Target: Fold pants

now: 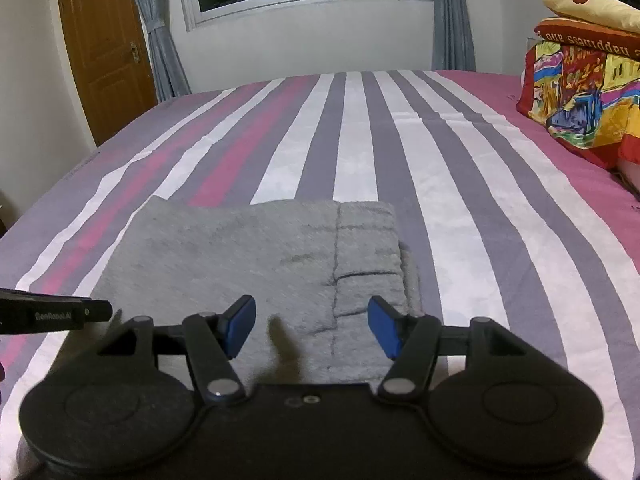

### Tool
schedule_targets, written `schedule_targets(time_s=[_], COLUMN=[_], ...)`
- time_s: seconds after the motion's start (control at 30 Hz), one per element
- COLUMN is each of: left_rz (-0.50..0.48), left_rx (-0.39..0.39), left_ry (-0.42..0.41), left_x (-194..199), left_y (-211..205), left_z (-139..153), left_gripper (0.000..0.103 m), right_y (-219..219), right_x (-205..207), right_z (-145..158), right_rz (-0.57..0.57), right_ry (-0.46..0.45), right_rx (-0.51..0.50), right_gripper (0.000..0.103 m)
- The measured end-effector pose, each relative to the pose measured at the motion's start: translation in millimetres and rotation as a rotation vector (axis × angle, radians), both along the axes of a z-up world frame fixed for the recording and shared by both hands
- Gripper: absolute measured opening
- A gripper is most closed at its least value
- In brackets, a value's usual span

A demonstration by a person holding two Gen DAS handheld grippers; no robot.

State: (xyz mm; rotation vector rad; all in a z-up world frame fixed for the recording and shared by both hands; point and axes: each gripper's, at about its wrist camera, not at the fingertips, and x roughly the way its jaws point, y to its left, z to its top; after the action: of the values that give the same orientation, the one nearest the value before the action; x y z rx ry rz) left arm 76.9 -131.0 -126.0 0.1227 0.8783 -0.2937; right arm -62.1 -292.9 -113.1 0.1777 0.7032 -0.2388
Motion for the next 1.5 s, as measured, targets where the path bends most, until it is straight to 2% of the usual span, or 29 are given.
schedule_targets(time_s=[0.23, 0.33, 0.37, 0.47, 0.53, 0.57, 0.63, 0.67, 0.7, 1.03, 1.23, 1.37, 1.5], left_rz=[0.003, 0.018, 0.019, 0.030, 0.032, 0.033, 0.037, 0.043, 0.045, 0.019, -0.006, -0.032, -0.062], left_rx=[-0.004, -0.017, -0.015, 0.004, -0.012, -0.019, -0.013, -0.014, -0.023, -0.077, -0.149, -0.168, -0.191], left_ry=[0.003, -0.002, 0.001, -0.003, 0.018, 0.027, 0.029, 0.031, 0.035, 0.074, 0.124, 0.140, 0.155], left_x=[6, 9, 11, 16, 20, 22, 24, 25, 26, 34, 40, 40, 41], left_y=[-1, 6, 9, 13, 18, 19, 20, 21, 23, 24, 23, 19, 18], left_z=[-1, 1, 0, -2, -5, -8, -11, -11, -12, -22, -27, -30, -32], left_gripper=[0.020, 0.020, 0.020, 0.020, 0.020, 0.022, 0.038, 0.049, 0.055, 0.055, 0.055, 0.055, 0.055], right_y=[-4, -7, -8, -17, -22, -24, -28, -30, -33, -45, -59, -68, -82], right_x=[3, -3, -3, -1, -1, 0, 2, 1, 1, 1, 5, 9, 9], right_z=[-5, 3, 3, -2, -8, -11, -18, -20, -21, -30, -34, -40, -51], right_rz=[-0.002, -0.007, -0.004, -0.011, -0.024, -0.024, -0.022, -0.025, -0.032, -0.021, -0.002, -0.008, -0.036], right_ry=[0.017, -0.014, -0.009, 0.020, 0.038, 0.050, 0.078, 0.082, 0.082, 0.105, 0.130, 0.155, 0.159], right_rx=[-0.011, -0.014, -0.029, -0.029, -0.011, -0.004, 0.027, 0.046, 0.066, 0.160, 0.231, 0.275, 0.390], right_gripper=[0.063, 0.074, 0.075, 0.073, 0.072, 0.072, 0.072, 0.072, 0.073, 0.077, 0.081, 0.091, 0.091])
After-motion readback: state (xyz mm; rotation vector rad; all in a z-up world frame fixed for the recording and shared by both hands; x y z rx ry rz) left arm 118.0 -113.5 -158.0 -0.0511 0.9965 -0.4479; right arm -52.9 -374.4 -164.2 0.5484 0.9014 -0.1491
